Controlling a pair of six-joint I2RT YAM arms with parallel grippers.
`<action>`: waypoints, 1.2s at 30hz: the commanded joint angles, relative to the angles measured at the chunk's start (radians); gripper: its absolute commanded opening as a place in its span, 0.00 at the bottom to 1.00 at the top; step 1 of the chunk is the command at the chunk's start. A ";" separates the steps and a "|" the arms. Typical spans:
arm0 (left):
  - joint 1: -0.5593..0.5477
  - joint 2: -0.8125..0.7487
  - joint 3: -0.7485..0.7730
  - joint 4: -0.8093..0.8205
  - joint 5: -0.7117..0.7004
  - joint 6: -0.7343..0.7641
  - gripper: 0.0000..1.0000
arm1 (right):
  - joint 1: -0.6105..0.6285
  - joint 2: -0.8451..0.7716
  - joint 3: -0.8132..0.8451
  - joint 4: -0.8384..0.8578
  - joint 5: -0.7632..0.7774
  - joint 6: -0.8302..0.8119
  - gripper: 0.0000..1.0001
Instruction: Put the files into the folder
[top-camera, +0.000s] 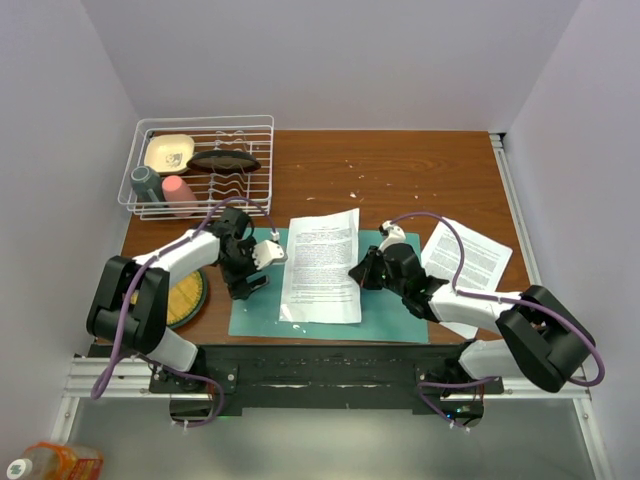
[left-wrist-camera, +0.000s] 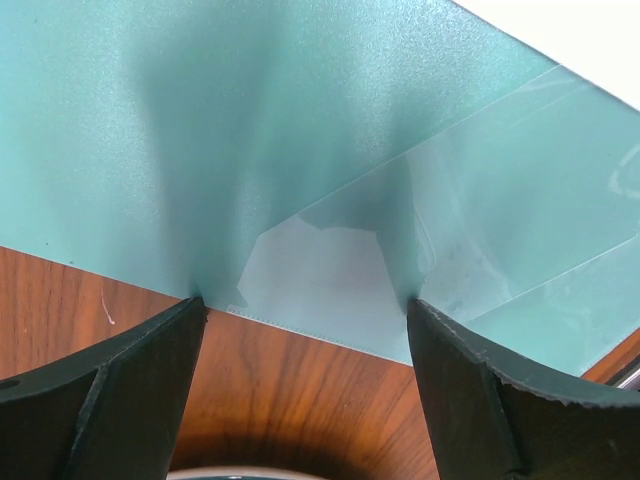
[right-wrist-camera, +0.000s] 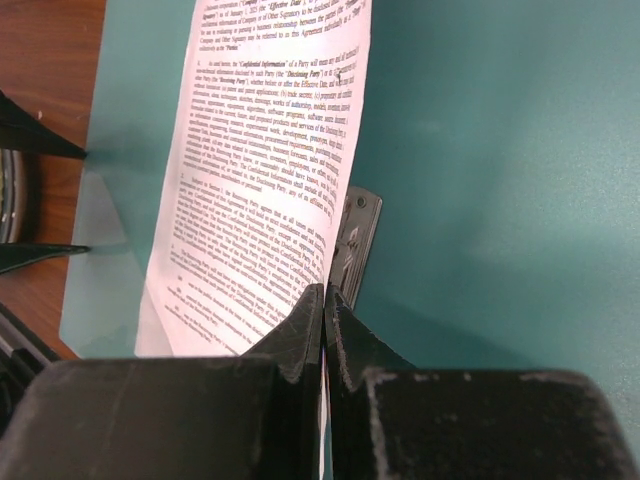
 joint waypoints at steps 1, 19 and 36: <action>-0.011 0.019 0.001 -0.013 0.099 -0.012 0.86 | 0.005 -0.007 -0.011 -0.022 0.043 -0.035 0.00; 0.138 -0.009 -0.002 -0.040 0.029 0.161 0.91 | 0.005 -0.046 0.040 -0.048 0.000 -0.095 0.00; 0.135 -0.009 -0.054 -0.004 0.016 0.144 0.89 | 0.017 0.087 0.163 -0.021 -0.123 -0.178 0.00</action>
